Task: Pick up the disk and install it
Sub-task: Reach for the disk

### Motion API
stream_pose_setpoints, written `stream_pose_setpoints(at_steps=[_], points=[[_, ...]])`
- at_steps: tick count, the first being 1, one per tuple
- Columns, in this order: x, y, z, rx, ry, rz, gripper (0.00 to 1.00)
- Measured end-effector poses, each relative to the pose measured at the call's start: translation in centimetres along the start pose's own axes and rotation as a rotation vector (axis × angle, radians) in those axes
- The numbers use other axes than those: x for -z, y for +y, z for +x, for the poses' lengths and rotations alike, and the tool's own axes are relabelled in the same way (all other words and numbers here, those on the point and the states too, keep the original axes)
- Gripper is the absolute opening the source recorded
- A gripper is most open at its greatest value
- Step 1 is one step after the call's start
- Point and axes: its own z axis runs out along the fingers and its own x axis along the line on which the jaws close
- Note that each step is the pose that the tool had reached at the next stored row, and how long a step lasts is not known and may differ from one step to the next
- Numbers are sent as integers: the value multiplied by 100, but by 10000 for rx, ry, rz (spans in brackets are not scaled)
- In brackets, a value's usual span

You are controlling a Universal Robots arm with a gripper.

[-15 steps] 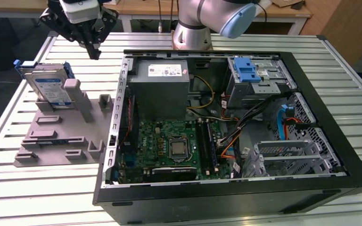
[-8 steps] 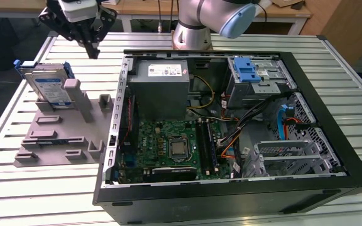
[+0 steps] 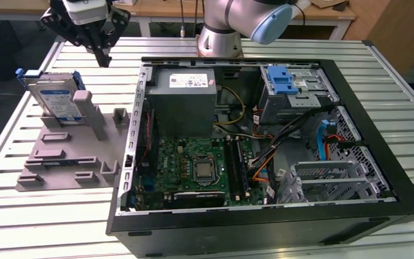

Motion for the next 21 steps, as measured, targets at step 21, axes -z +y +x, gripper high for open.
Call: stream_pose_setpoints(at_steps=[21], points=[[0, 13, 117, 0, 1, 1, 11]])
